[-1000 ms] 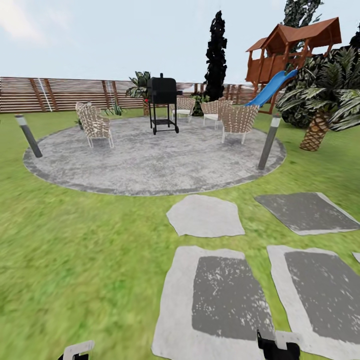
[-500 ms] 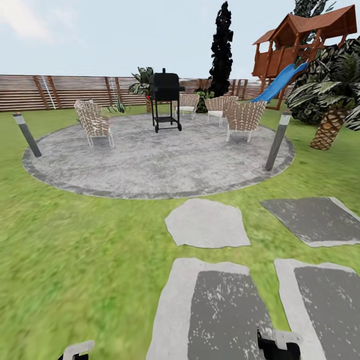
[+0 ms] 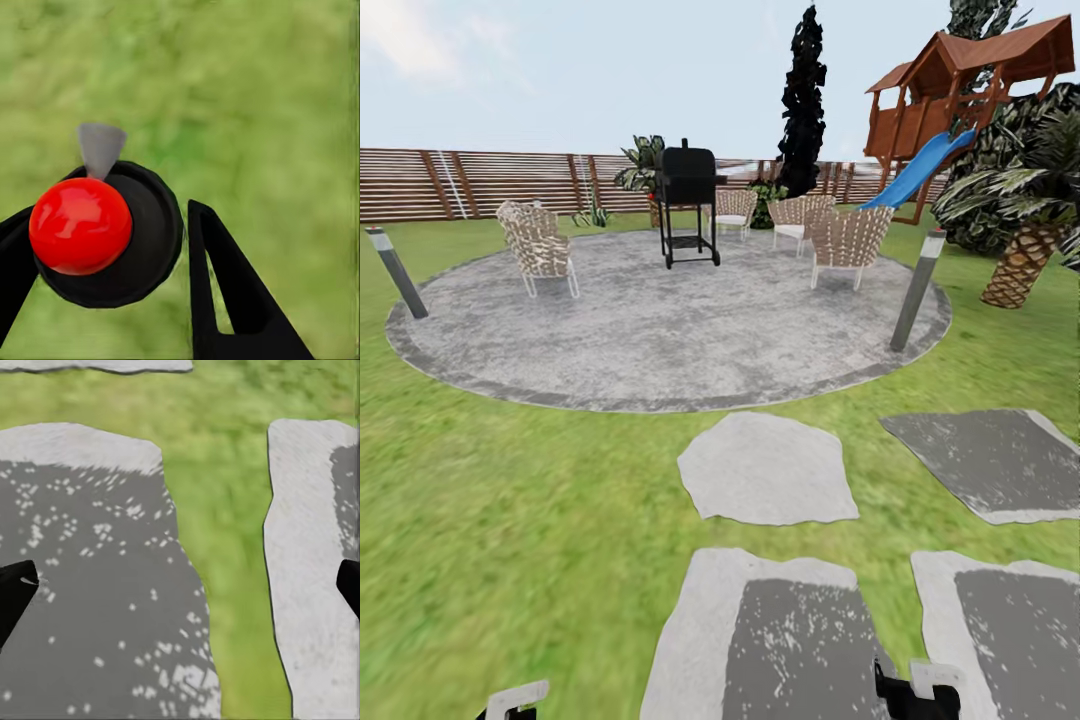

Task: Pick up the pesticide atomizer in the garden and spray insectifuge to fully cover both potted plants in the garden.

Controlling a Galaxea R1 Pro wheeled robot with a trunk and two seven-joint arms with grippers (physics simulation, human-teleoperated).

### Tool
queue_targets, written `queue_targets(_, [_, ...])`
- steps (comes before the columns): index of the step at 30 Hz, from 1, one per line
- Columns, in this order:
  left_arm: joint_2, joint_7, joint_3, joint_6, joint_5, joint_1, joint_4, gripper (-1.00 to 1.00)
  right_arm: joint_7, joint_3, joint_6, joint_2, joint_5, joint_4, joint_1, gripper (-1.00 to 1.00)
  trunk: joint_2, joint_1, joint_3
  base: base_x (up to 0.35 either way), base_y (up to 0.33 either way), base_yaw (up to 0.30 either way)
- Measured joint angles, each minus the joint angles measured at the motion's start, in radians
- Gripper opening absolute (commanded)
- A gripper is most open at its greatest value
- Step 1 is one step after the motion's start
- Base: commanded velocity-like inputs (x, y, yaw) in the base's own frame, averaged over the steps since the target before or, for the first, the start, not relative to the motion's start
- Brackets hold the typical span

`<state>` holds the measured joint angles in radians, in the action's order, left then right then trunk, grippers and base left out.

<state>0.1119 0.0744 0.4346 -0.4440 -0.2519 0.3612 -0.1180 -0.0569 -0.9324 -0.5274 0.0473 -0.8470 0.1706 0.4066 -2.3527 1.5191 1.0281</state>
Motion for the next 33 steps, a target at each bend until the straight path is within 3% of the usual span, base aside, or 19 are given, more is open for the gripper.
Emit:
queue_targets(21, [0.001,0.000,0.000,0.000,0.000,0.000,0.000,-1.00,0.000,0.000,0.000,0.000,0.000,0.000,0.000,1.00,0.000,0.000,0.000,0.310,-0.128,0.003])
queue_targets(33, [0.006,0.001,0.004,-0.002,0.002,0.000,0.001,-1.00,0.000,0.000,0.000,0.000,0.000,0.000,0.000,1.00,0.000,0.000,0.000,0.324,-0.039,0.209])
